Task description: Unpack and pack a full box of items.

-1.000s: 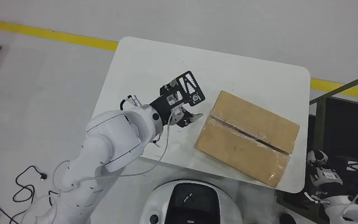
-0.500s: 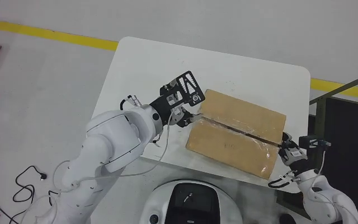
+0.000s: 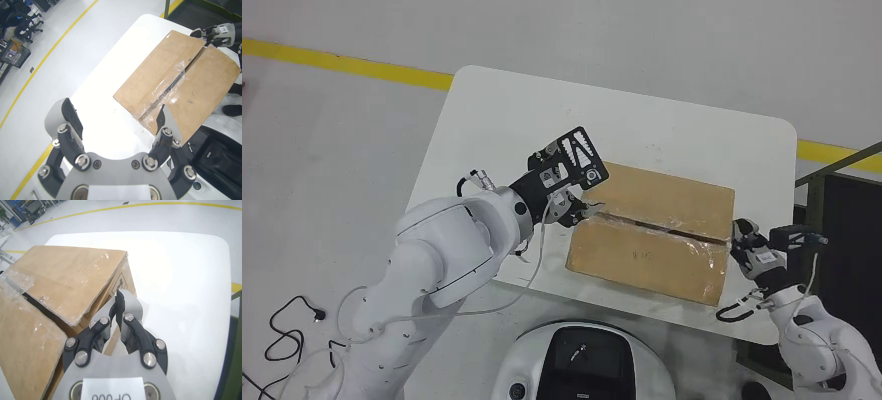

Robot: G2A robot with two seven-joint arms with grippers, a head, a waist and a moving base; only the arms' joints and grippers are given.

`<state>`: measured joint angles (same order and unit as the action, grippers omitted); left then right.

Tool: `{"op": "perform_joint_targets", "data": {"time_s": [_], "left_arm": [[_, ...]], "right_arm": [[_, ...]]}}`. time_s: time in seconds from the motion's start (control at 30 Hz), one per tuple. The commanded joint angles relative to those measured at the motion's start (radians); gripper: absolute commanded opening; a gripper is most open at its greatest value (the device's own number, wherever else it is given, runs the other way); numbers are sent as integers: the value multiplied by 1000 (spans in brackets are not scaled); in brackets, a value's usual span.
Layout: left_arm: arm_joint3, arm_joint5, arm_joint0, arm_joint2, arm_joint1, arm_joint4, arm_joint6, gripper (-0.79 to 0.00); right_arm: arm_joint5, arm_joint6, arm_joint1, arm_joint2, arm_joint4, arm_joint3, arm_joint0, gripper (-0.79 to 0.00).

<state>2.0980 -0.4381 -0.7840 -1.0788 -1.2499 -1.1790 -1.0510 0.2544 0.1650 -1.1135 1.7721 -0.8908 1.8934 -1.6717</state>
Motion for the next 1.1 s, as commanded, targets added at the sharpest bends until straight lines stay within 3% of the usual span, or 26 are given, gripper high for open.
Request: {"op": "perform_joint_targets", "data": {"time_s": [0.0,0.13,0.27,0.43,0.6,1.07], "left_arm": [[0,0,0,0,0,0,0,0],[2,20,-21,-7,2,-51,47,0],[40,89,-72,-1,7,-270,152,0],[48,193,-167,2,10,-417,302,0],[26,218,-230,-6,11,-437,370,0],[21,237,-257,-20,10,-423,399,0]], "right_arm": [[-23,-23,-1,29,10,36,-22,-785],[-83,-73,-4,94,-22,147,-63,-785],[-155,-120,-9,115,-84,245,-78,-785],[-252,-204,-19,71,-174,283,-83,-785],[-309,-232,-29,19,-186,277,-67,-785],[-206,-161,-32,3,-165,232,-23,-785]]}}
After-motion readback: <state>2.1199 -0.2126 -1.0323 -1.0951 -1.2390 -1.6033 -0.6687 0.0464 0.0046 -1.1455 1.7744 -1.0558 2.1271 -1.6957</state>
